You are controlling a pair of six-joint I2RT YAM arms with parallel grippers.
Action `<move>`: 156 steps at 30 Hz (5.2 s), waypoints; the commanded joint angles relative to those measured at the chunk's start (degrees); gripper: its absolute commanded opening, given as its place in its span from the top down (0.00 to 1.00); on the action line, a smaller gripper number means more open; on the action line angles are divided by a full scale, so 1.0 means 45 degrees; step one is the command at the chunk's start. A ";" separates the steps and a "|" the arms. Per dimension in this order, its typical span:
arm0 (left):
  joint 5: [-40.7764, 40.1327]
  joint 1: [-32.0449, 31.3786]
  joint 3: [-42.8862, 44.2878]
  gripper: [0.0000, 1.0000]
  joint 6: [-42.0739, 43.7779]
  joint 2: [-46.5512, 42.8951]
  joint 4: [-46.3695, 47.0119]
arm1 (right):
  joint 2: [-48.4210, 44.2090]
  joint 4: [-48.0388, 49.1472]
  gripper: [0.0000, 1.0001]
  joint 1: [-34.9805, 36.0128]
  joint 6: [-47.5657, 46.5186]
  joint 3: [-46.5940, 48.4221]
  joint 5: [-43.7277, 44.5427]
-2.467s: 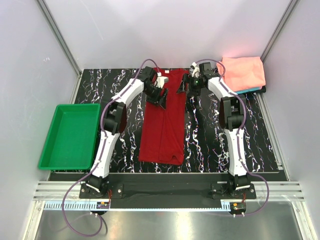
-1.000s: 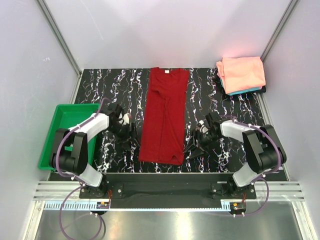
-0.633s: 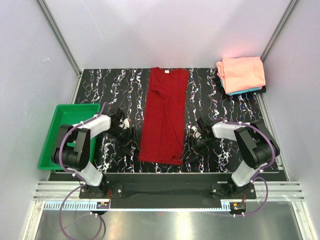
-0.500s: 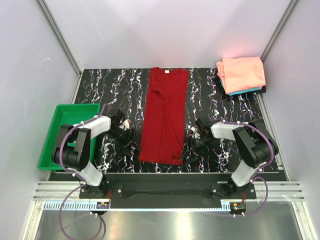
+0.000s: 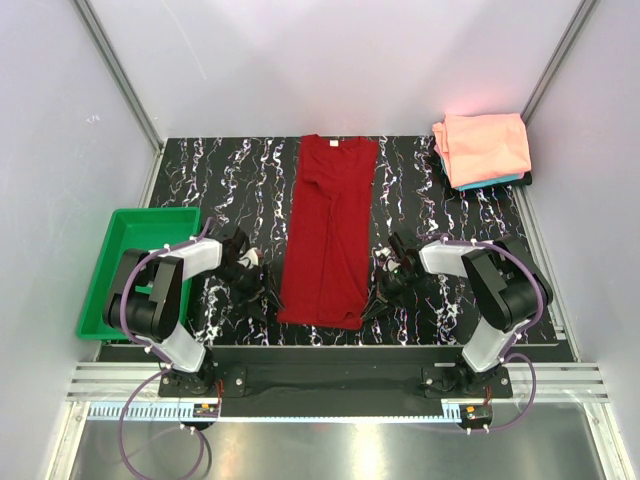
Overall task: Fold and stack the t-shirts
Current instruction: Fold the tshirt
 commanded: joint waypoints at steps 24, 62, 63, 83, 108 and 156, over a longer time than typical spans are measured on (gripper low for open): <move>0.0564 -0.1071 0.0986 0.34 -0.0800 0.0618 0.0757 | -0.2454 -0.4318 0.42 -0.1720 -0.2060 -0.0028 0.1147; 0.0251 -0.2888 0.1435 0.31 -0.1621 0.1674 0.1500 | -0.1049 -0.1896 0.43 -0.1760 -0.1316 0.0734 0.0424; 0.0290 -0.2907 0.1416 0.31 -0.1640 0.1654 0.1500 | -0.1048 -0.1895 0.43 -0.1760 -0.1316 0.0636 0.0444; 0.0407 -0.3044 0.1064 0.31 -0.1953 0.1302 0.1676 | -0.0423 -0.1564 0.49 -0.1740 -0.1063 -0.0516 0.1225; -0.0764 -0.3708 0.1512 0.55 -0.2481 0.2200 0.1286 | -0.0404 -0.1056 0.73 -0.1271 -0.1082 -0.0673 0.0854; -0.1389 -0.0896 1.2175 1.00 0.1777 0.6007 -0.0063 | 0.4164 -0.1075 1.00 -0.3049 -0.4596 1.0906 0.2260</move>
